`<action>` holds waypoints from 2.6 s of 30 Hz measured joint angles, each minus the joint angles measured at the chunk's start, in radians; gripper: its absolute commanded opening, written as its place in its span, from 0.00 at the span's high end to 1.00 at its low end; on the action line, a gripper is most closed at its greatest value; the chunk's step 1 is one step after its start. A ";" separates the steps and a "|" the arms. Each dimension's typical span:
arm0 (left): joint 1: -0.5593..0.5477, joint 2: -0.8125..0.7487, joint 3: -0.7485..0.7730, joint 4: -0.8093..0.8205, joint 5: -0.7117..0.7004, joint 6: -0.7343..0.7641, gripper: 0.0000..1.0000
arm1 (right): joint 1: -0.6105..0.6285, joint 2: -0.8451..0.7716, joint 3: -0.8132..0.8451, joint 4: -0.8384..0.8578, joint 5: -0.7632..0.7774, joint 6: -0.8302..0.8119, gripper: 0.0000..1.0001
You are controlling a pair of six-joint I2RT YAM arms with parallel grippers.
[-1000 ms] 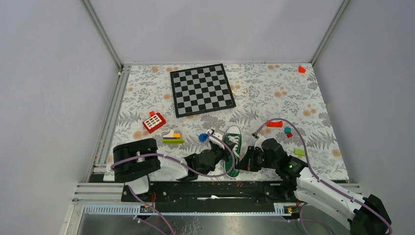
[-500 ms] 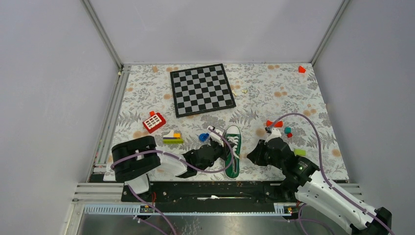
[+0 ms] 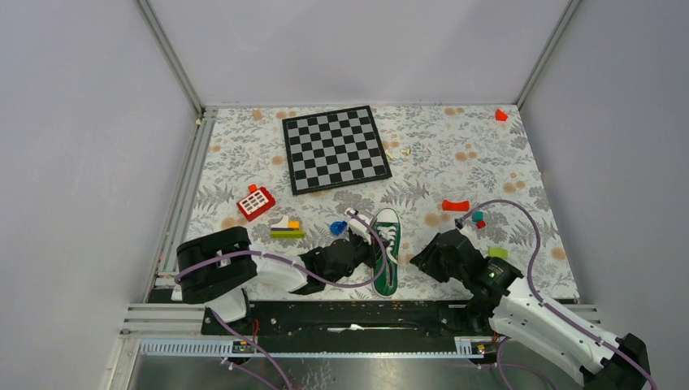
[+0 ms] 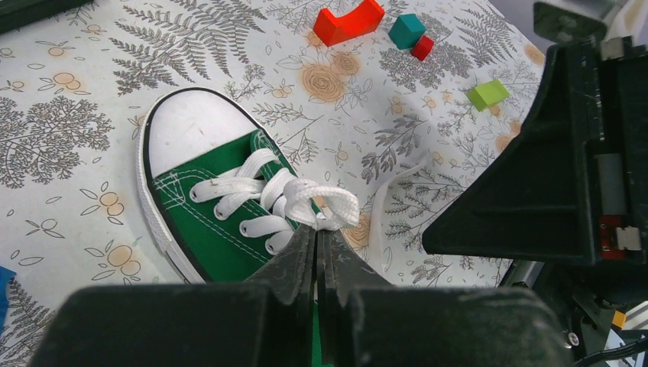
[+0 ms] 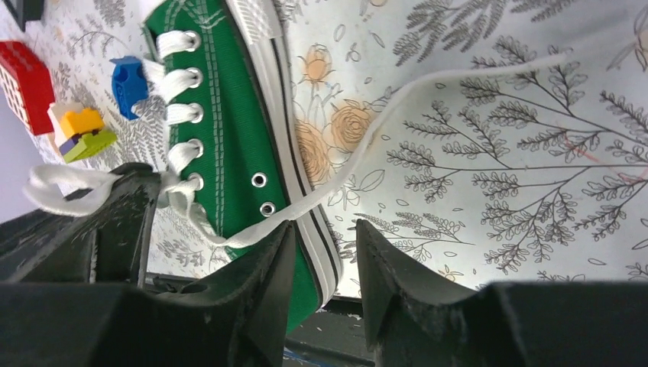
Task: Tie the shoes
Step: Wrap the shoelace around the shoelace.
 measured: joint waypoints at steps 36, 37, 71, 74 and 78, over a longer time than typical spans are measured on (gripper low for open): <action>0.091 -0.008 -0.035 0.050 0.310 0.062 1.00 | -0.034 0.166 -0.071 0.216 -0.003 0.140 1.00; 0.096 -0.008 -0.035 0.050 0.329 0.065 1.00 | -0.034 0.165 -0.056 0.212 -0.005 0.117 1.00; 0.202 0.014 0.044 -0.105 0.655 0.155 1.00 | 0.012 0.328 0.298 0.325 -0.190 -0.432 1.00; 0.204 0.013 0.044 -0.111 0.670 0.166 1.00 | 0.012 0.378 0.314 0.332 -0.190 -0.446 1.00; 0.209 0.008 0.044 -0.122 0.687 0.180 1.00 | 0.012 0.409 0.322 0.331 -0.176 -0.461 1.00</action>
